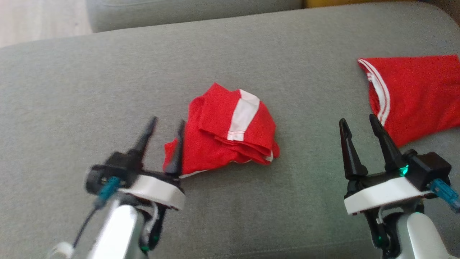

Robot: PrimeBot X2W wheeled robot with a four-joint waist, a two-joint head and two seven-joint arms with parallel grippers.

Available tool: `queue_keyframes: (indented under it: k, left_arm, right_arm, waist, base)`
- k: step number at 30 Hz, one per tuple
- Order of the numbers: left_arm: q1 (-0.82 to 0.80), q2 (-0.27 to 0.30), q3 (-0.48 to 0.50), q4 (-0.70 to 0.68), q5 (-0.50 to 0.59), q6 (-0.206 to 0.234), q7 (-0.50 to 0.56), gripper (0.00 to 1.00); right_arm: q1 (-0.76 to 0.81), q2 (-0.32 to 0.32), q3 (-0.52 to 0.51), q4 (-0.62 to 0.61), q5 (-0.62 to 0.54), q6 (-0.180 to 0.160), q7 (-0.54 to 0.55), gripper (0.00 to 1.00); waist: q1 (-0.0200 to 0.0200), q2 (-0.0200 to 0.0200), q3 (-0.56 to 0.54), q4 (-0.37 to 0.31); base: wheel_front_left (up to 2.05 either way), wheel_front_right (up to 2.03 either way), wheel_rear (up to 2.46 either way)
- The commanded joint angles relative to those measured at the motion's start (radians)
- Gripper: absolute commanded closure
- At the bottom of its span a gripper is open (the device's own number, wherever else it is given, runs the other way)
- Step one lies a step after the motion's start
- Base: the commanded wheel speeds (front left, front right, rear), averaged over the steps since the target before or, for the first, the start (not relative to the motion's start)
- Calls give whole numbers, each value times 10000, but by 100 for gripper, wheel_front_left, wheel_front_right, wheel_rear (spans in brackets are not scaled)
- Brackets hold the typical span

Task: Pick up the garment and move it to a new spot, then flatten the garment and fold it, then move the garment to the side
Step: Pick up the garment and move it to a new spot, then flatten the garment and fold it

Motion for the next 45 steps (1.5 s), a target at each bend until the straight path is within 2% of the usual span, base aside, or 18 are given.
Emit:
queue_keyframes:
  k: [1,8,14,26,45]
  left_arm:
    - [-206,197,455,-461,-18,75,-118,0]
    - [604,688,1387,-1255,-26,402,-120,0]
    - [1357,1099,1709,-1534,-161,375,-121,0]
    - [2288,1205,1510,-2015,-150,541,115,0]
    - [2298,1390,1355,-2056,-33,739,252,0]
  right_arm:
    - [-123,-24,182,-384,-72,67,33,0]
    - [128,-24,42,-471,-352,67,309,0]
    - [399,-24,94,-473,-453,67,462,0]
    - [996,-24,20,-634,-484,67,792,0]
    - [1062,-24,-17,-750,-416,67,914,0]
  waist:
    - [0,0,-173,233]
    - [0,0,-534,685]
    - [0,0,-900,749]
    - [0,0,-1437,742]
    - [0,0,-1390,821]
  base:
    - [0,0,0]
    - [0,0,0]
    - [0,0,0]
    - [0,0,0]
    - [0,0,0]
